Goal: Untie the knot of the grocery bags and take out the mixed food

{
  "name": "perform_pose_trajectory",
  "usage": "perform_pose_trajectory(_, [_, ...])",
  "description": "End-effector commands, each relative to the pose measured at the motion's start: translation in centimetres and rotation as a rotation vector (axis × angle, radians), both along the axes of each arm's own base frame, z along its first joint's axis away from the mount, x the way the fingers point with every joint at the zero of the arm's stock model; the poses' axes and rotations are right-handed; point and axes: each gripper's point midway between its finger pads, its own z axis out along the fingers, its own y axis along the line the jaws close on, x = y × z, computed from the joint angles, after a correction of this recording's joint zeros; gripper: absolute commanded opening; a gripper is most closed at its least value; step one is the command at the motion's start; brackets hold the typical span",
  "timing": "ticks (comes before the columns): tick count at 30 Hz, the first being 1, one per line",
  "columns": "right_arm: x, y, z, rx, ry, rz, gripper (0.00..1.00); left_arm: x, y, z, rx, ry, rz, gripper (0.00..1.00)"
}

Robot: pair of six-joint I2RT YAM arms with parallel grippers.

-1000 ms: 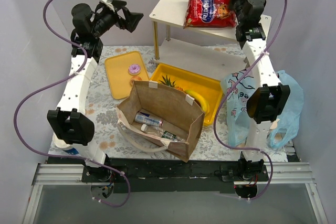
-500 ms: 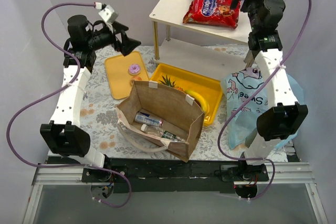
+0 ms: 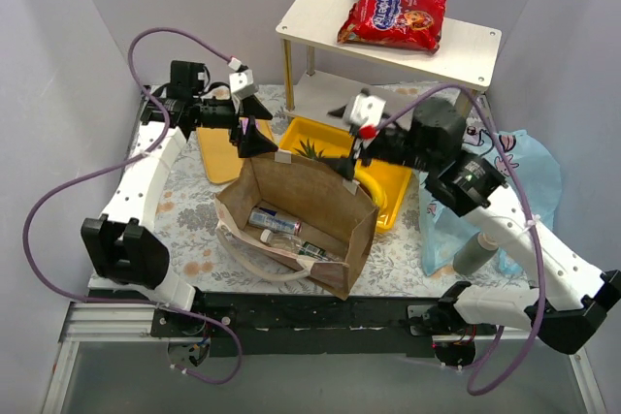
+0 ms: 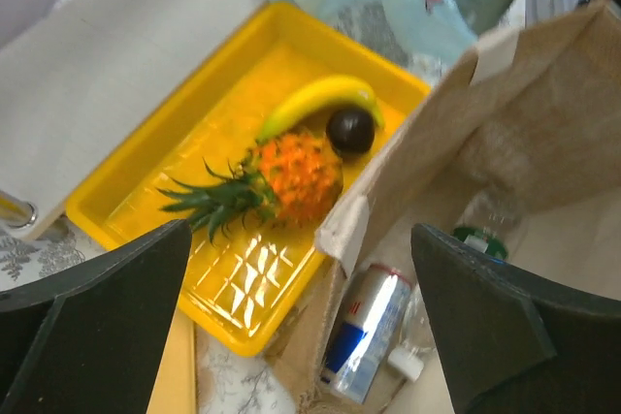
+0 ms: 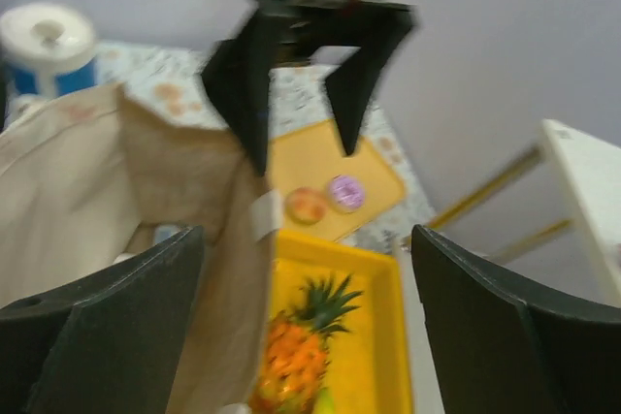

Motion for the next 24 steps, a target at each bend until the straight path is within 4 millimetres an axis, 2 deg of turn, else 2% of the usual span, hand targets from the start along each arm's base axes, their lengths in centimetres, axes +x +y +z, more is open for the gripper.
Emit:
perform_pose_trajectory(1, [-8.8,3.1,-8.2,-0.294,0.018,0.307,0.90,-1.6,-1.0,-3.7,0.136,-0.022,-0.137,0.93])
perform_pose_trajectory(2, [-9.9,3.2,-9.8,-0.346,0.017,0.334,0.90,-2.2,-1.7,-5.4,0.178,0.014,-0.168,0.90])
perform_pose_trajectory(3, [-10.3,3.1,-10.8,-0.383,-0.005,0.332,0.90,-2.2,-1.9,-6.2,0.208,-0.009,-0.187,0.86])
perform_pose_trajectory(4, [-11.7,3.5,-12.6,-0.433,-0.035,0.380,0.91,-2.5,-2.5,-6.7,0.227,-0.012,-0.200,0.83])
perform_pose_trajectory(5, [-12.4,3.3,-13.6,-0.465,-0.035,0.402,0.91,-1.8,-2.5,-7.7,0.250,-0.032,-0.181,0.77])
perform_pose_trajectory(7, [-13.8,3.4,-16.0,-0.529,-0.036,0.446,0.91,-1.6,-2.7,-7.6,0.252,-0.031,-0.128,0.74])
perform_pose_trajectory(9, [-14.5,3.6,-17.7,-0.581,-0.056,0.470,0.92,-1.6,-2.6,-8.0,0.260,-0.060,-0.111,0.50])
perform_pose_trajectory(10, [-15.8,3.8,-18.6,-0.608,-0.082,0.510,0.92,-2.0,-2.5,-7.4,0.267,-0.100,-0.121,0.39])
perform_pose_trajectory(11, [-16.3,3.9,-19.4,-0.640,-0.126,0.542,0.92,-3.2,-2.2,-7.6,0.283,-0.069,-0.136,0.27])
perform_pose_trajectory(12, [-16.8,3.9,-19.9,-0.655,-0.142,0.559,0.92,-3.8,-2.1,-6.9,0.283,-0.072,-0.144,0.00])
perform_pose_trajectory(13, [-17.5,4.0,-20.1,-0.653,-0.153,0.577,0.93,-4.8,-1.8,-6.0,0.281,-0.077,-0.148,0.00])
perform_pose_trajectory(15, [-17.5,3.9,-20.6,-0.653,-0.167,0.560,0.93,-7.5,-1.0,-5.0,0.283,-0.045,-0.165,0.00])
perform_pose_trajectory(16, [-18.0,3.8,-20.8,-0.658,-0.189,0.579,0.93,-9.3,-0.5,-3.0,0.264,-0.095,-0.164,0.00])
perform_pose_trajectory(18, [-19.1,3.1,-21.8,-0.680,-0.261,0.632,0.93,-11.8,0.2,-1.2,0.239,-0.109,-0.145,0.00])
perform_pose_trajectory(19, [-20.5,3.0,-22.2,-0.677,-0.293,0.672,0.93,-13.3,0.4,-0.2,0.214,-0.136,-0.149,0.00])
perform_pose_trajectory(20, [-21.2,2.8,-22.2,-0.668,-0.323,0.688,0.93,-15.7,1.1,1.6,0.185,-0.211,-0.143,0.00])
perform_pose_trajectory(21, [-21.3,2.2,-24.0,-0.707,-0.353,0.692,0.93,-17.2,1.4,2.2,0.163,-0.246,-0.146,0.00])
perform_pose_trajectory(22, [-22.1,2.4,-24.3,-0.695,-0.395,0.707,0.93,-18.6,1.7,1.8,0.146,-0.245,-0.159,0.00])
perform_pose_trajectory(23, [-21.7,2.3,-24.5,-0.705,-0.432,0.682,0.93,-20.8,2.3,2.3,0.129,-0.309,-0.164,0.00])
perform_pose_trajectory(24, [-21.5,1.9,-26.0,-0.743,-0.489,0.695,0.93,-21.6,2.6,1.8,0.130,-0.318,-0.170,0.00])
